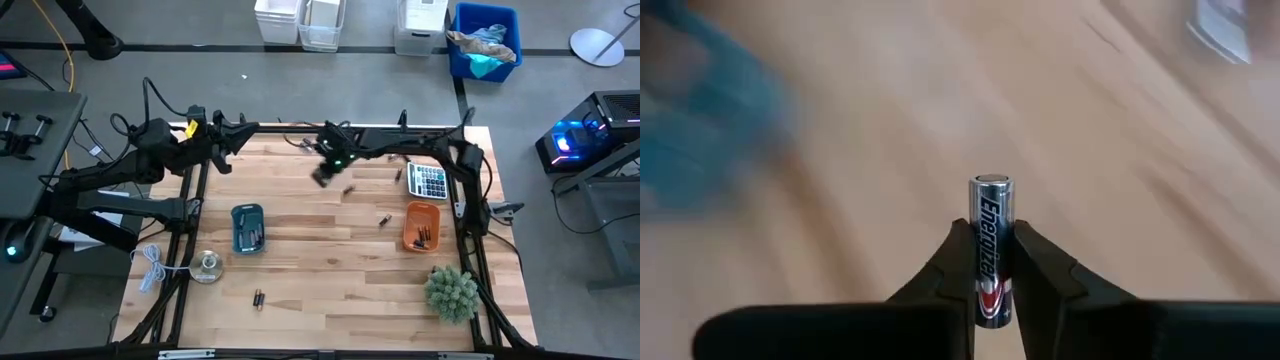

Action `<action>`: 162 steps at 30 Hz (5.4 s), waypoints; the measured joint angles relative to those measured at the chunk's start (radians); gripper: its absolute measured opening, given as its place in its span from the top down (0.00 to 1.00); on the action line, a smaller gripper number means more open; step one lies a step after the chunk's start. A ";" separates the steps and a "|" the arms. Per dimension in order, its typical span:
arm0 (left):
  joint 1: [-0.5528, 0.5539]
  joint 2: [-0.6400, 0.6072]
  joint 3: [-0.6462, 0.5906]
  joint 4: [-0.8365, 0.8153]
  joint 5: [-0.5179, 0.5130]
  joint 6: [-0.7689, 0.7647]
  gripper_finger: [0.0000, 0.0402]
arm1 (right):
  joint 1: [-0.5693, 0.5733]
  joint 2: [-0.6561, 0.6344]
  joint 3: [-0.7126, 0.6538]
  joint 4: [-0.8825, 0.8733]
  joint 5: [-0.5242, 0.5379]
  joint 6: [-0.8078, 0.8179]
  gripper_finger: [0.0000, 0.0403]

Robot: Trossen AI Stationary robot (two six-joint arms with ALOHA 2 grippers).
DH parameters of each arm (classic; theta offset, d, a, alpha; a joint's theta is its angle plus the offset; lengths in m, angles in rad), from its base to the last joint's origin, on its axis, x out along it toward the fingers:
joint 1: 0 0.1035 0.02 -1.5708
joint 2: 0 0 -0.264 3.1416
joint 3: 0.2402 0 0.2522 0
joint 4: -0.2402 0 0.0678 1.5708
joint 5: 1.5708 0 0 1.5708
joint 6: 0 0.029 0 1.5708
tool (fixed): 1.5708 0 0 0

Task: Sort batteries
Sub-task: Put the silver battery in the blue bin, then put the silver battery into the blue bin

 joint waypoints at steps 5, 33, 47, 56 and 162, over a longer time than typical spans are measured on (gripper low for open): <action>0.000 0.000 0.000 -0.002 -0.011 -0.010 1.00 | 0.173 0.039 0.006 0.431 -0.044 0.273 0.92; 0.000 0.000 0.000 -0.004 -0.013 -0.010 1.00 | 0.367 0.479 0.546 0.359 0.017 0.398 0.86; 0.000 -0.006 0.000 0.004 -0.012 -0.007 1.00 | 0.193 0.350 0.616 0.025 -0.076 0.122 0.48; 0.000 -0.013 0.000 0.000 -0.014 -0.001 1.00 | -0.100 0.298 0.618 -0.176 0.025 0.149 0.52; 0.365 1.015 0.433 -0.755 0.335 0.317 0.99 | -0.343 -0.288 0.795 -0.712 0.347 0.231 1.00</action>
